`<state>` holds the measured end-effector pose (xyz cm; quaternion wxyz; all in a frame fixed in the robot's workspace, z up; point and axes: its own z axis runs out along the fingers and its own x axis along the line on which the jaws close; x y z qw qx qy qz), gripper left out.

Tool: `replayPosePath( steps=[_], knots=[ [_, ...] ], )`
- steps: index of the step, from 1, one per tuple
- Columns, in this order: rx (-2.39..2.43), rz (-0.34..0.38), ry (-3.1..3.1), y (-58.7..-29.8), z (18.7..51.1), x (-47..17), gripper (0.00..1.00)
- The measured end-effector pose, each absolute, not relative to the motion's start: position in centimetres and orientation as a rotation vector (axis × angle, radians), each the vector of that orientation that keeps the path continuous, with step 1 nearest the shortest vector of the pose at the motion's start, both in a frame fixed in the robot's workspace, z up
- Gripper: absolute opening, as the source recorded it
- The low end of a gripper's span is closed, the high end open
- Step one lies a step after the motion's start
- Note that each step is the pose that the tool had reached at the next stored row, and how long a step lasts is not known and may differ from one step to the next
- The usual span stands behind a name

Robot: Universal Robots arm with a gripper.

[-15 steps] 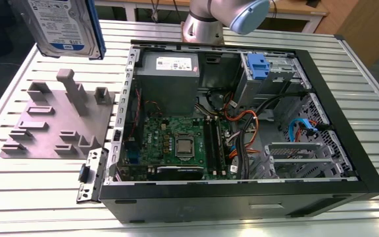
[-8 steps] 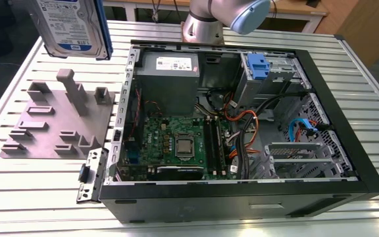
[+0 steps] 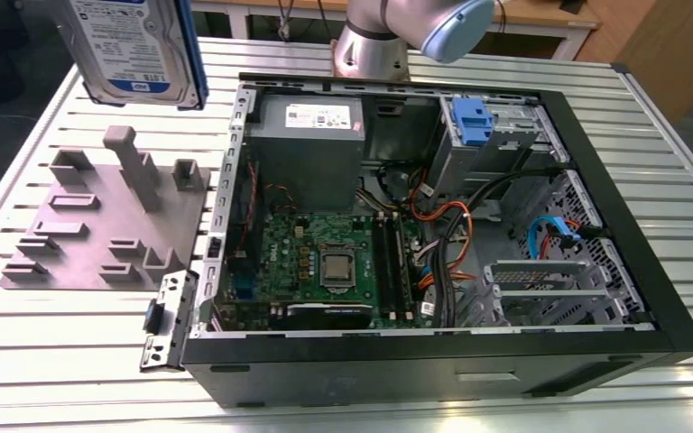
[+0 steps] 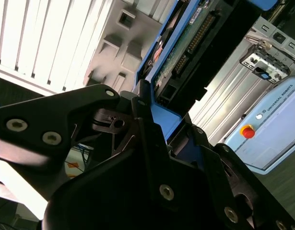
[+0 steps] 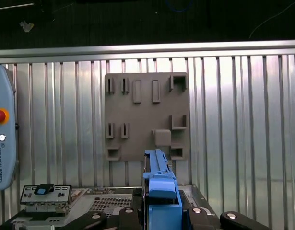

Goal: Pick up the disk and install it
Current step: 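Pick up the disk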

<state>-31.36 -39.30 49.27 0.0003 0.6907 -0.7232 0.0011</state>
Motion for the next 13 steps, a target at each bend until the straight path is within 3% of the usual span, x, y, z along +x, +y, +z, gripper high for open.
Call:
replayPosePath(
  steps=[13],
  knots=[
    [2.169,0.004,-2.272,-39.30,49.26,-30.73,0.37]
  ],
)
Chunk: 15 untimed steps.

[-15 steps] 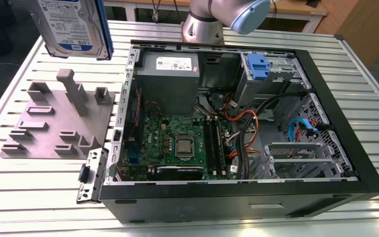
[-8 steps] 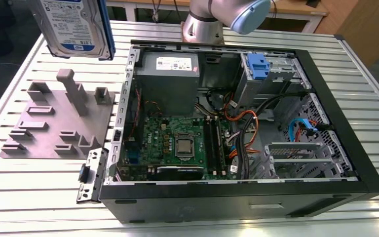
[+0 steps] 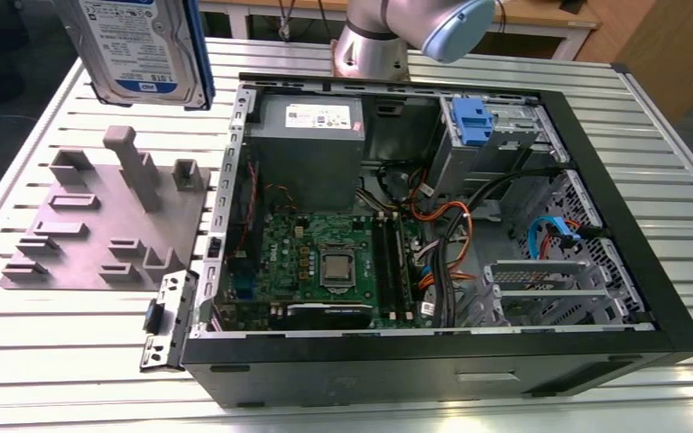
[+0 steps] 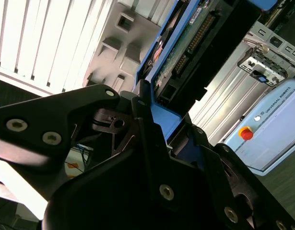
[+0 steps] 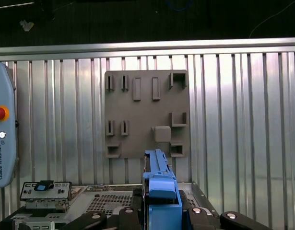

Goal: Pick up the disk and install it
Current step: 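Pick up the disk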

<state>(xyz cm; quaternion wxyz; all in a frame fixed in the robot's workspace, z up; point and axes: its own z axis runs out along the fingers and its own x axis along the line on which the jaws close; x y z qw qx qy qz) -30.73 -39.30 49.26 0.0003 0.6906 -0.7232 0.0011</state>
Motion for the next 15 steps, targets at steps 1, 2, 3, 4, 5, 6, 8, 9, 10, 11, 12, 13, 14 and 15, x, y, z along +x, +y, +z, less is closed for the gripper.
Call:
replayPosePath(
  steps=[1,2,3,4,5,6,8,9,10,11,12,13,14,15],
  knots=[
    [2.169,0.004,-2.272,-39.29,49.27,-30.69,0.37],
    [2.169,0.004,-2.272,-39.29,49.26,-30.65,0.37],
    [2.169,0.004,-2.272,-39.29,49.26,-30.61,0.37],
    [2.169,0.004,-2.272,-39.30,49.26,-30.58,0.37],
    [2.169,0.004,-2.272,-39.29,49.26,-30.54,0.37],
    [2.169,0.004,-2.272,-39.29,49.26,-30.49,0.37],
    [2.169,0.003,-2.272,-39.29,49.27,-30.40,0.37],
    [2.169,0.004,-2.272,-39.29,49.26,-30.35,0.37],
    [2.169,0.004,-2.272,-39.29,49.27,-30.30,0.37],
    [2.169,0.004,-2.272,-39.29,49.27,-30.26,0.37],
    [2.169,0.004,-2.272,-39.29,49.26,-30.21,0.37],
    [2.169,0.003,-2.272,-39.29,49.26,-30.16,0.37],
    [2.169,0.004,-2.272,-39.29,49.27,-30.12,0.37],
    [2.169,0.004,-2.272,-39.29,49.26,-30.07,0.37]
  ],
)
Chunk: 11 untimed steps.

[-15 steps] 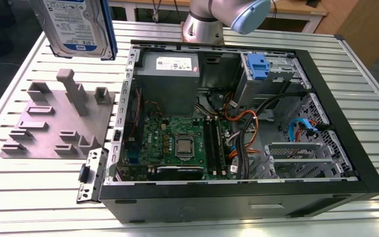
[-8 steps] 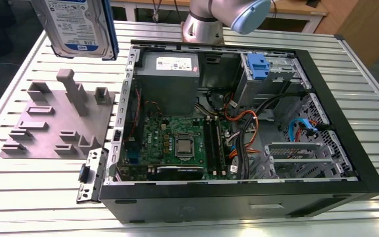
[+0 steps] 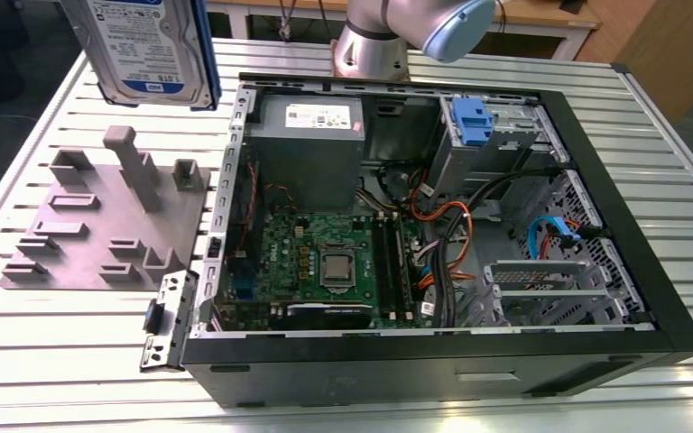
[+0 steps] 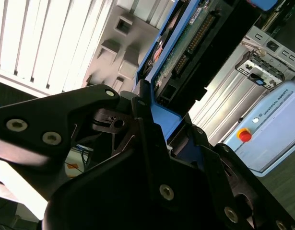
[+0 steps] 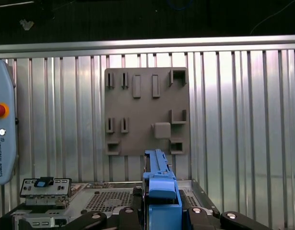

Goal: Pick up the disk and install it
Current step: 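Pick up the disk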

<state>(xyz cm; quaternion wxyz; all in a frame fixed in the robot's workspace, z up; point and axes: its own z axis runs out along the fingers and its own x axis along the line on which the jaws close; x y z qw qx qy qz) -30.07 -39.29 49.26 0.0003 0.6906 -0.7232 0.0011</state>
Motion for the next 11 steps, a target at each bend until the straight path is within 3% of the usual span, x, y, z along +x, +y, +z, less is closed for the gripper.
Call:
replayPosePath(
  steps=[11],
  knots=[
    [2.169,0.004,-2.272,-39.29,49.26,-29.64,0.37]
  ],
)
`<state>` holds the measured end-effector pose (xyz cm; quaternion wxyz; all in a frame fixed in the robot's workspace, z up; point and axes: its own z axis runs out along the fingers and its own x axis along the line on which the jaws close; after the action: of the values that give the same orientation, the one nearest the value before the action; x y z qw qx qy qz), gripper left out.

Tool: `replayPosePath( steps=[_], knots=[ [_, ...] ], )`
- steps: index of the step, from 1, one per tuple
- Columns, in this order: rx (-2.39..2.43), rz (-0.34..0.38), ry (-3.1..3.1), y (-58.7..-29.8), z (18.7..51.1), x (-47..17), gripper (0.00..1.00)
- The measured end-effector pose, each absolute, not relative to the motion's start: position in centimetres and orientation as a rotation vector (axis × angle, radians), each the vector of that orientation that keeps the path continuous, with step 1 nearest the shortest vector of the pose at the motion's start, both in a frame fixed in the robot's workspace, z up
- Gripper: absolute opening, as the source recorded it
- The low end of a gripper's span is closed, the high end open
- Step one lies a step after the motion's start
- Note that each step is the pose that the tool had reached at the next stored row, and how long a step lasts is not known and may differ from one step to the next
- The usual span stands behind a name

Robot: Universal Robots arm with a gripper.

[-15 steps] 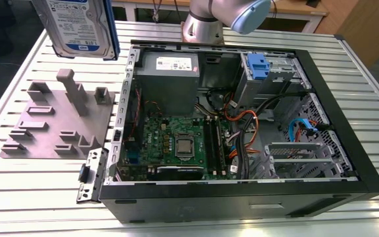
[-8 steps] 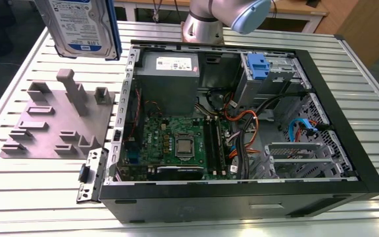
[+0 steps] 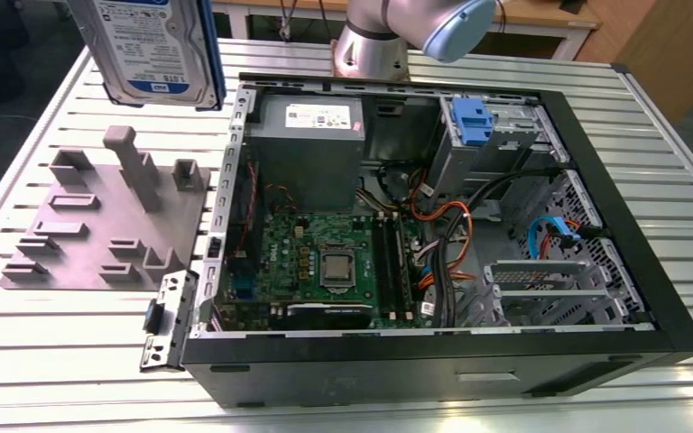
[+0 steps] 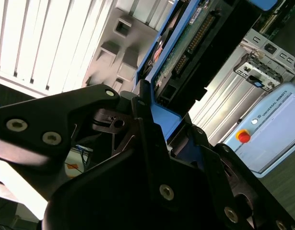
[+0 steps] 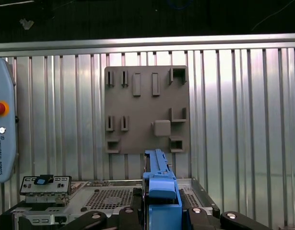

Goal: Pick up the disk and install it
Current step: 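Pick up the disk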

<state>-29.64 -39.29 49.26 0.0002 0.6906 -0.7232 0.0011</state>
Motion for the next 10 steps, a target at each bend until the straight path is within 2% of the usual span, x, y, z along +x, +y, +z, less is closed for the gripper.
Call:
replayPosePath(
  steps=[10],
  knots=[
    [2.169,0.004,-2.272,-39.29,49.26,-29.23,0.37]
  ],
)
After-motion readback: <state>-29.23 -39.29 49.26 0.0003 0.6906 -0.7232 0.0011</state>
